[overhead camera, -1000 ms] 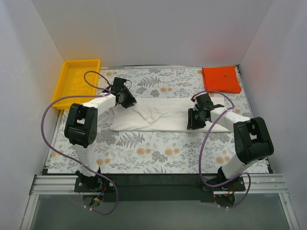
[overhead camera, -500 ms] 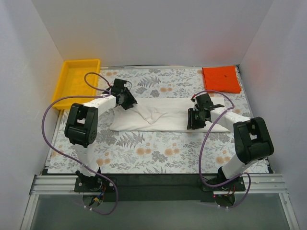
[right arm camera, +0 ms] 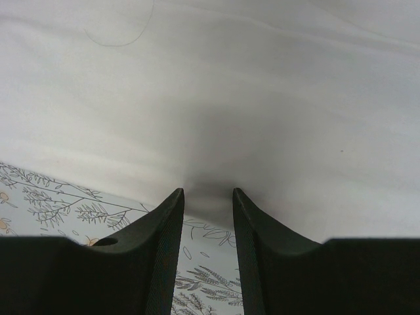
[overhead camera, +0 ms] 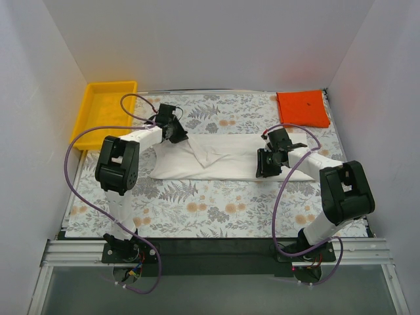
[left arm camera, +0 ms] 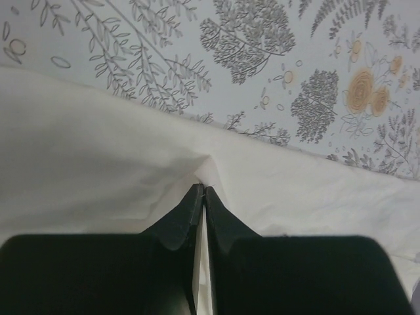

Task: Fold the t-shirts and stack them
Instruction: Fold the tshirt

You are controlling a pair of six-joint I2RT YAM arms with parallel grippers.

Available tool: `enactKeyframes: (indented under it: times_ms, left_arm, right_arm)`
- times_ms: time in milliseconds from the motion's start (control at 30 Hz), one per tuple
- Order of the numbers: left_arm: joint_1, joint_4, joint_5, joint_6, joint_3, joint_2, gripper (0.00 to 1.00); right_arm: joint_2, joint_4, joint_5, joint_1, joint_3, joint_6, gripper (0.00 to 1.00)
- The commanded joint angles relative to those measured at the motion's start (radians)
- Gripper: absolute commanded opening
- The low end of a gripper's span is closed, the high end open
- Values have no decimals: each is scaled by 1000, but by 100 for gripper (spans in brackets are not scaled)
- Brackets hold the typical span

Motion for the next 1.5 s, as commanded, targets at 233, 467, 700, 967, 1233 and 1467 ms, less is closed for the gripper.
enactKeyframes:
  times_ms: [233, 467, 700, 967, 1233, 1467]
  left_arm:
    - [-4, 72, 88, 55, 111, 11, 1]
    - [-4, 72, 143, -3, 114, -35, 1]
    - [-4, 38, 140, -63, 34, -116, 1]
    - [-5, -14, 89, -65, -17, -182, 1]
    - [-4, -42, 48, -96, -86, -245, 1]
    - [-4, -23, -15, -141, -207, -302, 1]
  right_arm:
    - [-33, -4, -10, -4, -3, -11, 37]
    - [-31, -4, -12, -3, -3, -11, 37]
    - [-30, -2, -17, -3, 2, -15, 37]
    - [-34, -4, -18, -2, 6, -16, 37]
    - [-45, -1, -15, -3, 16, -21, 37]
    - [-57, -2, -24, -3, 34, -22, 37]
